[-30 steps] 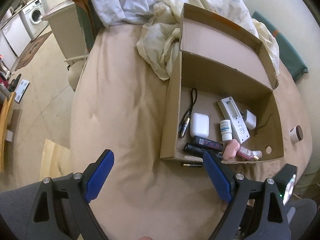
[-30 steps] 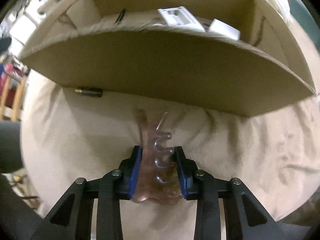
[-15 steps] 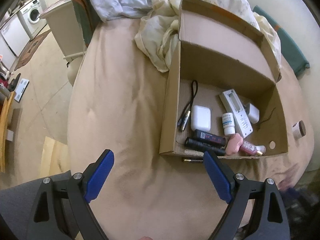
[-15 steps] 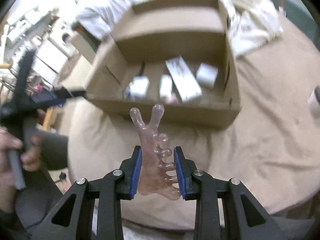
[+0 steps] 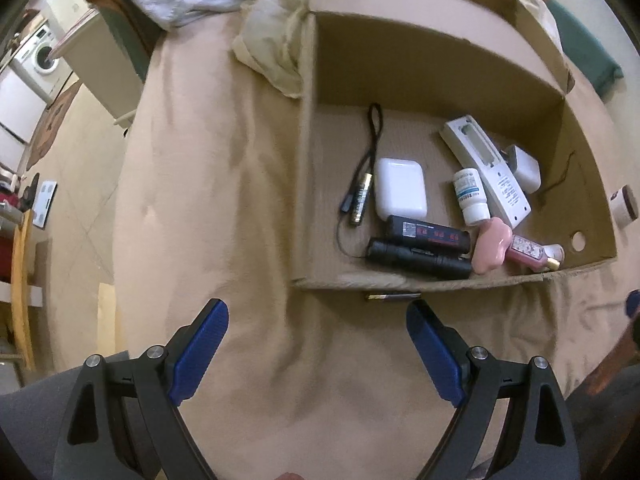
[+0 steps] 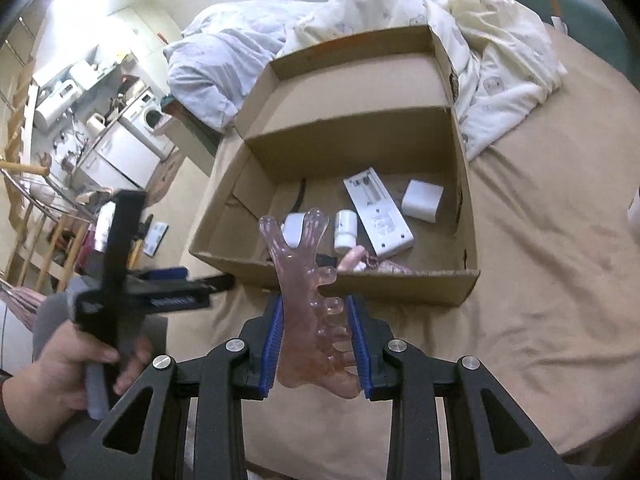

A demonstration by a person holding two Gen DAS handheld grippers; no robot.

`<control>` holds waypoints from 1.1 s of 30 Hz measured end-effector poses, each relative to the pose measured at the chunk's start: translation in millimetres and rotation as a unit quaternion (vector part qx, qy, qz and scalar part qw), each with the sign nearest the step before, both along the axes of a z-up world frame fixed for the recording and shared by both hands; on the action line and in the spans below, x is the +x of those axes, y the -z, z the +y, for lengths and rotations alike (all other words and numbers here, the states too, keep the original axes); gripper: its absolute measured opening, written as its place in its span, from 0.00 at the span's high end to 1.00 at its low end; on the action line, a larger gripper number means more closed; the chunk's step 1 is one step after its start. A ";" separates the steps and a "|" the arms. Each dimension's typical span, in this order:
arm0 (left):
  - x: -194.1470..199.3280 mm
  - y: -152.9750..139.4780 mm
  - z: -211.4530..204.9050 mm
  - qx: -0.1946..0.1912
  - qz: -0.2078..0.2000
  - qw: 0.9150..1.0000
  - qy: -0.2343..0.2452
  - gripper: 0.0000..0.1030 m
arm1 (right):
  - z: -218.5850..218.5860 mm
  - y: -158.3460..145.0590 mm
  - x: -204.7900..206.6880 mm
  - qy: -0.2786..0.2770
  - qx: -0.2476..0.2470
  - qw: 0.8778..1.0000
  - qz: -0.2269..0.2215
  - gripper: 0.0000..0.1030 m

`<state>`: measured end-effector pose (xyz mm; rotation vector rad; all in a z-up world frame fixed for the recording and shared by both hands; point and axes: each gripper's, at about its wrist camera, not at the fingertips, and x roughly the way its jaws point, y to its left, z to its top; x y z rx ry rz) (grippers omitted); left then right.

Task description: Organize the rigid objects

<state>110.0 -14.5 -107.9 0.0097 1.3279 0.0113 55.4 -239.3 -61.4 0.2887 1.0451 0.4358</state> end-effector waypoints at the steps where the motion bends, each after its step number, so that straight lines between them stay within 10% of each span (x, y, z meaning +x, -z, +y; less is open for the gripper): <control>1: 1.7 3.1 -5.5 0.003 0.004 1.000 0.004 0.13 | -0.6 -1.6 0.8 0.001 0.003 1.000 -0.003 0.69; 11: 15.2 59.6 -55.1 0.053 0.060 0.996 0.049 0.13 | -6.1 -5.5 8.3 0.014 0.033 0.999 -0.002 0.71; 20: 28.0 77.1 -52.6 0.035 0.082 0.996 -0.006 0.13 | -9.6 5.2 14.4 0.023 0.027 0.999 0.027 0.95; 27: 19.8 66.2 -61.2 0.025 0.065 0.998 0.008 0.61 | -10.3 6.4 15.8 0.025 0.026 0.999 0.024 0.99; 33: 8.9 52.5 -49.4 0.019 0.053 0.998 0.025 0.61 | -28.2 10.8 19.8 0.058 0.051 0.996 0.038 0.99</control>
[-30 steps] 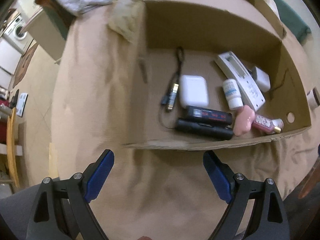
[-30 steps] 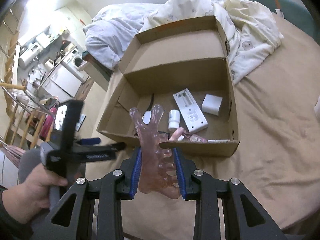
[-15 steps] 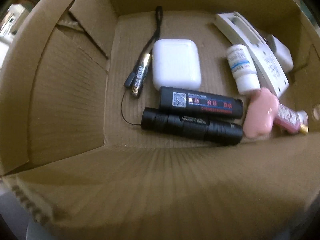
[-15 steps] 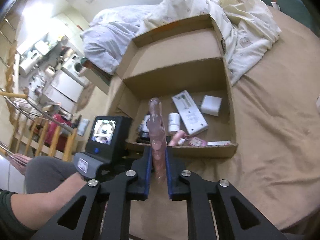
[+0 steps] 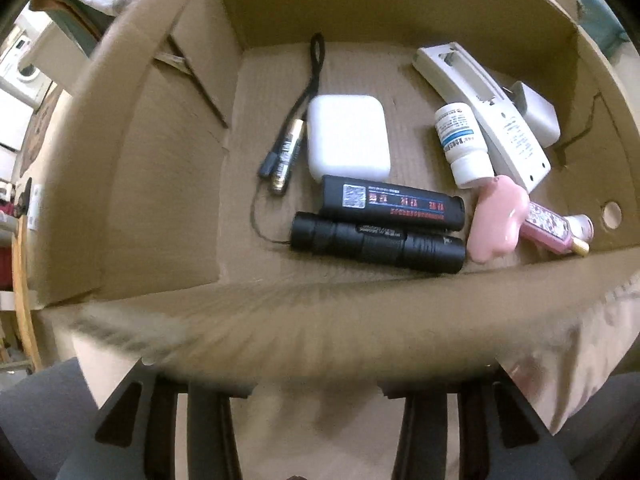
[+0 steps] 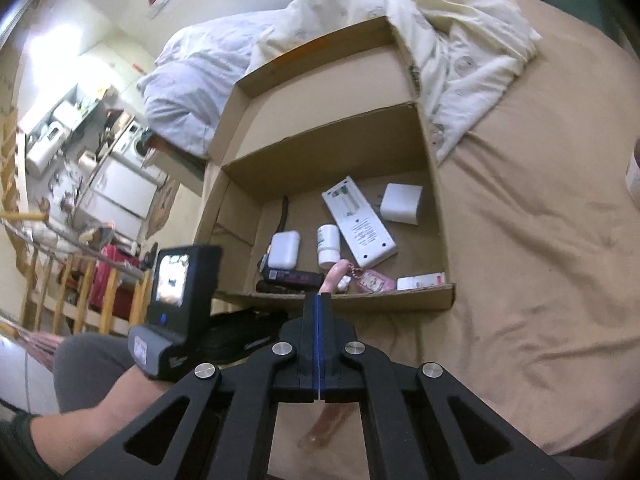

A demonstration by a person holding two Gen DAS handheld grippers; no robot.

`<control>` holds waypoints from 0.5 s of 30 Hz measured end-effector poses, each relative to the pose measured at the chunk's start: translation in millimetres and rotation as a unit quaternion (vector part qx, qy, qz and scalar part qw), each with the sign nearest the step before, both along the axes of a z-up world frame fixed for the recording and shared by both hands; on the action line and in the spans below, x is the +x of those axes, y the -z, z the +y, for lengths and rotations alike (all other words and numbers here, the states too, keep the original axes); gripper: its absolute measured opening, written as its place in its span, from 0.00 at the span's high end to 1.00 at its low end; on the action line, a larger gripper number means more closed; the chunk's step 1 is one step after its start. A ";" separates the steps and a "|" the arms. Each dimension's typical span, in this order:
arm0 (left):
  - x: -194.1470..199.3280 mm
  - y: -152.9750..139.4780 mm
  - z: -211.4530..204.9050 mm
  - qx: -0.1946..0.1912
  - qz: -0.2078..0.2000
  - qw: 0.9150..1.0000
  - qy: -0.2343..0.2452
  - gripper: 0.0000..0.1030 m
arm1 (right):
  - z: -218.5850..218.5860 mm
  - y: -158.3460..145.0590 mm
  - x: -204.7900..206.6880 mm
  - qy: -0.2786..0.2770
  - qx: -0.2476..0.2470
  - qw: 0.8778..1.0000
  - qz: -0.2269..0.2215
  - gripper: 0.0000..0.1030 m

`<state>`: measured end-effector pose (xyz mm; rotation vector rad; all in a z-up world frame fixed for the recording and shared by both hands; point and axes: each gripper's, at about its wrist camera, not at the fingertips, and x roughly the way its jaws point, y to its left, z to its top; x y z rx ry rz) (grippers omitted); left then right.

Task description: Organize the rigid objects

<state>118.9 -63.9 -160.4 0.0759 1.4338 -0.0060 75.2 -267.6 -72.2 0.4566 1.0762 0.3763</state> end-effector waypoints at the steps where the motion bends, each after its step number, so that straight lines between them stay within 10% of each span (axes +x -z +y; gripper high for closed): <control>1: -1.9 -2.9 0.9 -0.001 -0.001 1.000 0.002 0.61 | -4.1 3.2 0.6 0.009 0.003 1.000 0.008 0.99; 5: -14.0 -23.9 6.4 -0.013 -0.009 1.000 0.012 0.61 | -10.9 36.3 5.5 0.015 0.031 0.995 0.097 0.82; 7: -17.0 -40.5 12.7 -0.023 -0.017 0.999 0.020 0.61 | -1.0 54.8 5.0 -0.003 0.012 0.990 0.142 0.38; 9: -26.0 -59.6 19.6 -0.029 -0.031 0.999 0.033 0.61 | 16.5 69.5 1.5 -0.037 -0.003 0.985 0.171 0.35; 12: -32.9 -80.2 28.2 -0.033 -0.048 0.997 0.049 0.61 | 53.9 75.2 -3.4 -0.124 -0.070 0.975 0.173 0.33; 15: -43.1 -96.3 45.6 -0.030 -0.071 0.995 0.056 0.61 | 104.3 69.8 -13.8 -0.262 -0.188 0.939 0.116 0.00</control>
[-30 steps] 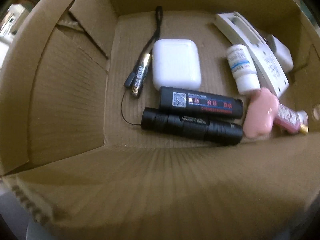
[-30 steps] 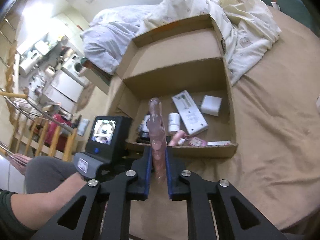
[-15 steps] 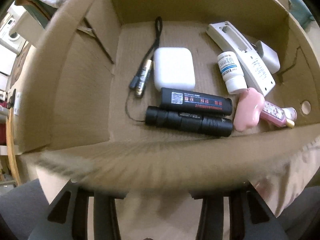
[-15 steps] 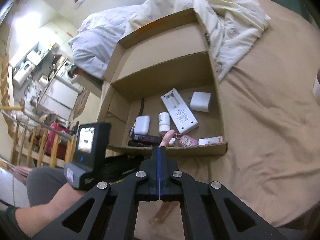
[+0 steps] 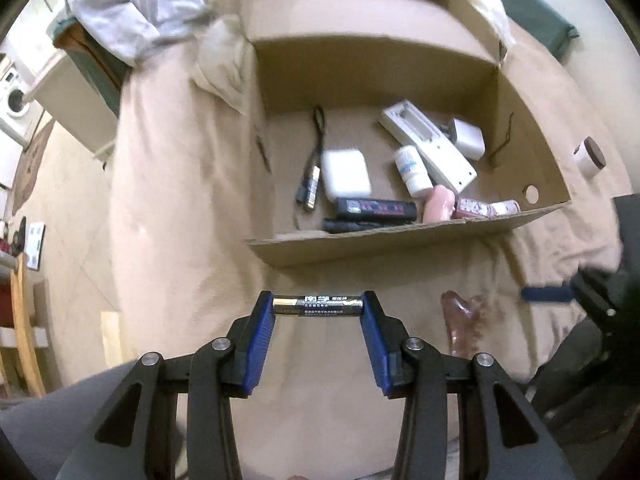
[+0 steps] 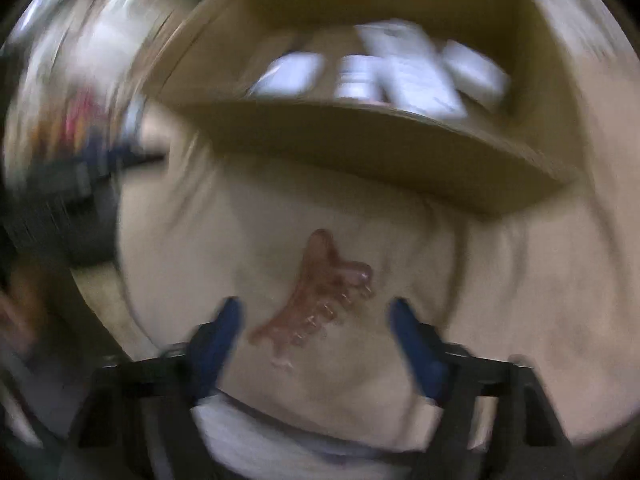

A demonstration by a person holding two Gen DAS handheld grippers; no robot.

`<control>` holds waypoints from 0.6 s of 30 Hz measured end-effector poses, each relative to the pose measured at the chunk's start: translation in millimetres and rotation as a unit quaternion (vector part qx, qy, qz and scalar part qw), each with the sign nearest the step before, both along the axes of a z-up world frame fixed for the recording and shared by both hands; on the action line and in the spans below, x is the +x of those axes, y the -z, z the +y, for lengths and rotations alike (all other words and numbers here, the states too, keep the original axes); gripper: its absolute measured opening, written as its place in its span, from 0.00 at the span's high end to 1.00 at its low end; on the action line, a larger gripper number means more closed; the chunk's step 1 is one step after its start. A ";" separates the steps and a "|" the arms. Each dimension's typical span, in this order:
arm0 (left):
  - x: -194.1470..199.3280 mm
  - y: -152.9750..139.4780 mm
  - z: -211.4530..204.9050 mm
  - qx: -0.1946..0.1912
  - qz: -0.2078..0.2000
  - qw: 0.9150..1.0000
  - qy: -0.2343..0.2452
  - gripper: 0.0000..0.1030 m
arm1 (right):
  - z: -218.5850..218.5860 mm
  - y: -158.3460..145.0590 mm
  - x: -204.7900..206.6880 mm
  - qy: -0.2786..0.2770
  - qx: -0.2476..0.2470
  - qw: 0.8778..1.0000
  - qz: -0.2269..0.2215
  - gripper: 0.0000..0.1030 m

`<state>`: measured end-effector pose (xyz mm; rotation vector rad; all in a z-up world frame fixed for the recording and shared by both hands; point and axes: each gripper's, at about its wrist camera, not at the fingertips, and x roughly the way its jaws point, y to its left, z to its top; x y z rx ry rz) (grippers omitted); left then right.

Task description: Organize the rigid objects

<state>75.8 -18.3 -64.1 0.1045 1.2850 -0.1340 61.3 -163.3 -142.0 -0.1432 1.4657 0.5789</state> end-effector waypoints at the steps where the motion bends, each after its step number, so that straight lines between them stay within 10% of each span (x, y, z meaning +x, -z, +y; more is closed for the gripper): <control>1: -6.5 -3.4 -2.5 0.003 -0.006 1.000 0.000 0.61 | 14.0 0.3 -4.8 -0.051 -0.026 0.998 -0.021 0.00; 5: -11.9 -3.3 18.4 0.001 -0.019 1.000 -0.009 0.61 | 56.3 22.0 -21.1 -0.205 -0.109 0.972 -0.047 0.00; 11: 0.5 5.2 19.4 -0.042 0.003 0.999 -0.023 0.61 | 83.0 61.6 -26.2 -0.294 -0.180 0.939 -0.012 0.00; 18: 0.9 -1.8 -0.9 -0.035 -0.018 0.999 0.003 0.61 | 94.0 81.8 -16.5 -0.312 -0.168 0.935 0.020 0.00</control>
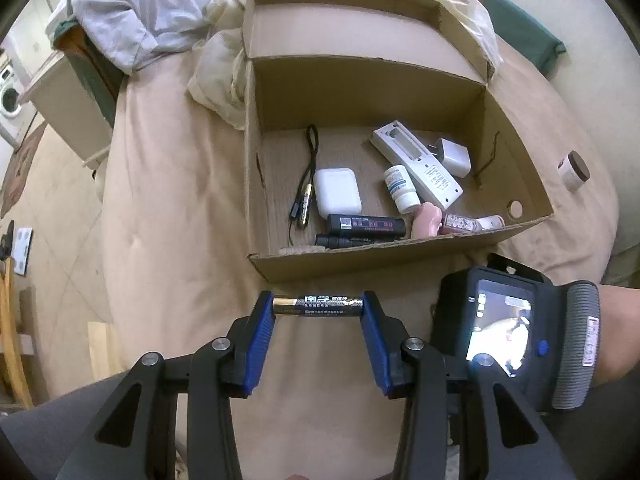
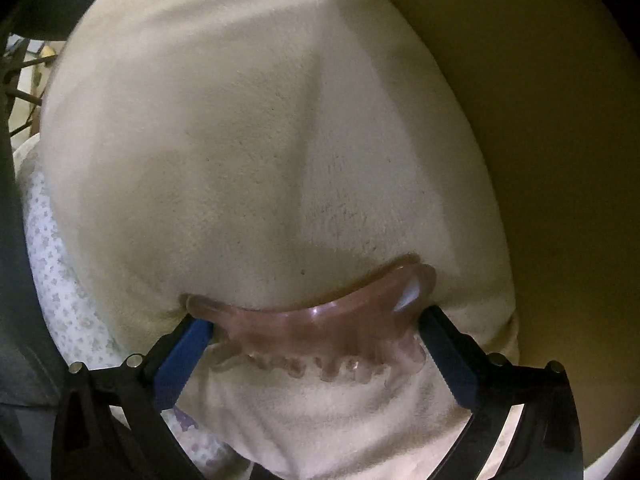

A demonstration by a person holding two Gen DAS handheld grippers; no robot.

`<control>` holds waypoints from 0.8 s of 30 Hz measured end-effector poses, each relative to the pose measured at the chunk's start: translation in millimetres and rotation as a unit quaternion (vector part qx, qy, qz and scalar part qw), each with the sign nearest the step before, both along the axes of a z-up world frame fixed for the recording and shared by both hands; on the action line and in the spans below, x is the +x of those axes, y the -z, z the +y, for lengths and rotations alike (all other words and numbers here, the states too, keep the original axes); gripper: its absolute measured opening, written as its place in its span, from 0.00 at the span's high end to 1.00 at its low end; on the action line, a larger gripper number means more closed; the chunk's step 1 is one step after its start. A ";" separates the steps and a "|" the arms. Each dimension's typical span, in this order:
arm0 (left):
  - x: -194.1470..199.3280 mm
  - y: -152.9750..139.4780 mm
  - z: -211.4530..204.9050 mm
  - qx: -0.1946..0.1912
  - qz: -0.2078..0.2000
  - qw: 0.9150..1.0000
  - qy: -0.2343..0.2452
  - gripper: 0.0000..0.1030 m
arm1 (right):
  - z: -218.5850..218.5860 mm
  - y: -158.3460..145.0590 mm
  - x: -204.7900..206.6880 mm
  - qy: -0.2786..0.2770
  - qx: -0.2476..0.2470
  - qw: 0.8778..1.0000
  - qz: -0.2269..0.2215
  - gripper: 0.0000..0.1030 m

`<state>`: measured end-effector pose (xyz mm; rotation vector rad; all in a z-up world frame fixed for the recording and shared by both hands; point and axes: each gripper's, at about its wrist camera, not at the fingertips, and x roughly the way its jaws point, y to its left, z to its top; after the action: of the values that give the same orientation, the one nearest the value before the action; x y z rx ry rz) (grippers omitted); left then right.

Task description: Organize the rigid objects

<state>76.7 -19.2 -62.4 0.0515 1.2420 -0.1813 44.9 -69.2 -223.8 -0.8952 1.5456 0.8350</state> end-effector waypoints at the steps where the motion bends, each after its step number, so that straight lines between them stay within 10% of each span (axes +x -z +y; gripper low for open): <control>1: 0.5 0.0 0.1 0.000 0.000 1.000 0.000 0.61 | -3.1 -2.4 -1.4 0.003 0.009 1.000 0.000 0.00; 15: 0.1 3.3 4.4 0.006 -0.002 1.000 -0.016 0.61 | -63.7 -68.0 -9.9 0.138 0.136 0.981 -0.024 0.00; 24: 5.7 -11.3 -1.3 -0.006 -0.013 1.000 -0.013 0.61 | -110.1 -161.7 26.0 0.267 0.263 0.919 -0.123 0.00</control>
<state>82.3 -20.6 -51.1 0.0262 1.2141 -0.1649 70.8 -179.4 -62.1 -0.1547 1.1680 0.6541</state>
